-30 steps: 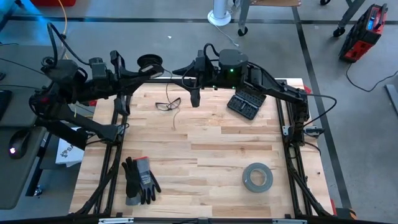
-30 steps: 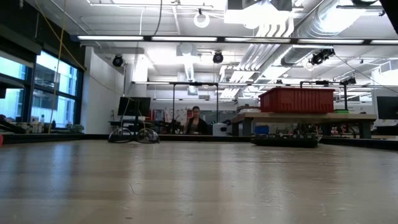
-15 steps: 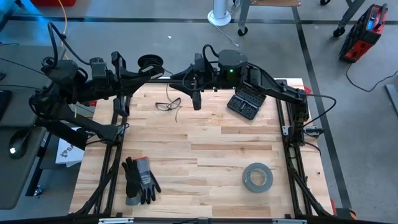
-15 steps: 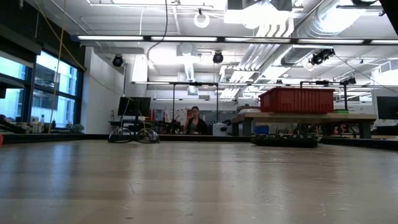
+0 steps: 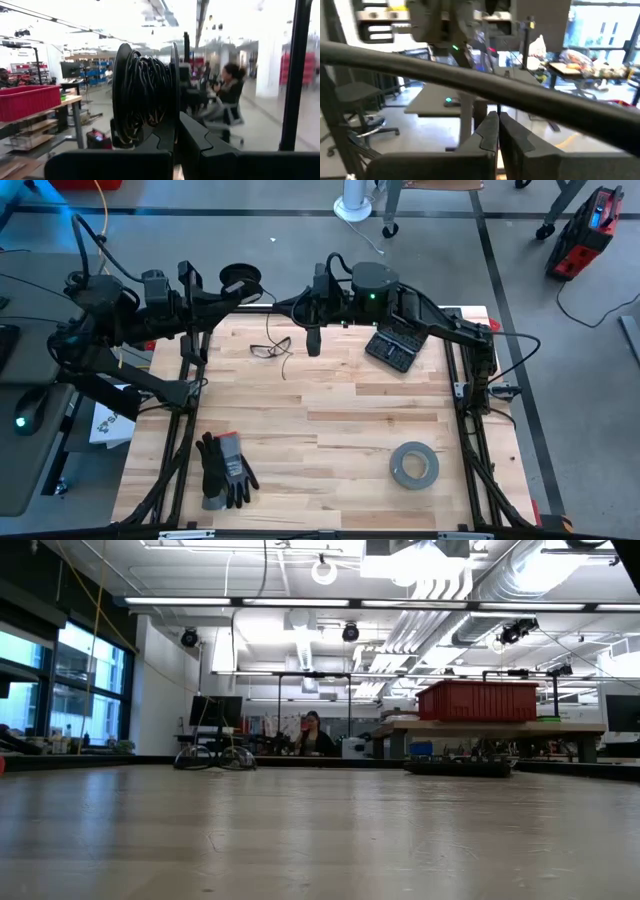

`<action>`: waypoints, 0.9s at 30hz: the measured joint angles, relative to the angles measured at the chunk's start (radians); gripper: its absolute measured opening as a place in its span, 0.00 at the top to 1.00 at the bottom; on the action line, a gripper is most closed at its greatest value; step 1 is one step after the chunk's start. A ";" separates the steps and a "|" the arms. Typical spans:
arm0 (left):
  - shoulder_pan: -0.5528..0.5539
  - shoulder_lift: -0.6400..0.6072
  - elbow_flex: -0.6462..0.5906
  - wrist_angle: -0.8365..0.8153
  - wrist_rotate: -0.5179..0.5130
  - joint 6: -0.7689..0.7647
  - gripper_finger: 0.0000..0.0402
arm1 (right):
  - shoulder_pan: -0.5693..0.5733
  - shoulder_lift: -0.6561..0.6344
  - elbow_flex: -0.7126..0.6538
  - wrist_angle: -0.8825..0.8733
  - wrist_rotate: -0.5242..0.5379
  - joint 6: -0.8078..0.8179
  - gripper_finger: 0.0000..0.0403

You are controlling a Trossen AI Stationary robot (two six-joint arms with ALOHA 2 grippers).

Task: Coil cords
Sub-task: Coil the black wire on the black spool

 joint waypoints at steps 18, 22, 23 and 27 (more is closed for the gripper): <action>0.001 0.108 0.000 0.248 0.060 -0.760 1.00 | 0.090 0.094 0.000 0.389 0.000 -0.071 1.00; -0.001 0.125 0.000 0.248 0.075 -0.970 1.00 | 0.091 0.094 0.000 0.448 -0.001 -0.087 1.00; 0.000 0.128 0.000 0.247 0.093 -1.006 1.00 | 0.091 0.094 0.000 0.455 0.000 -0.088 1.00; 0.000 0.134 0.000 0.250 0.119 -1.113 1.00 | 0.090 0.094 0.000 0.463 0.003 -0.088 1.00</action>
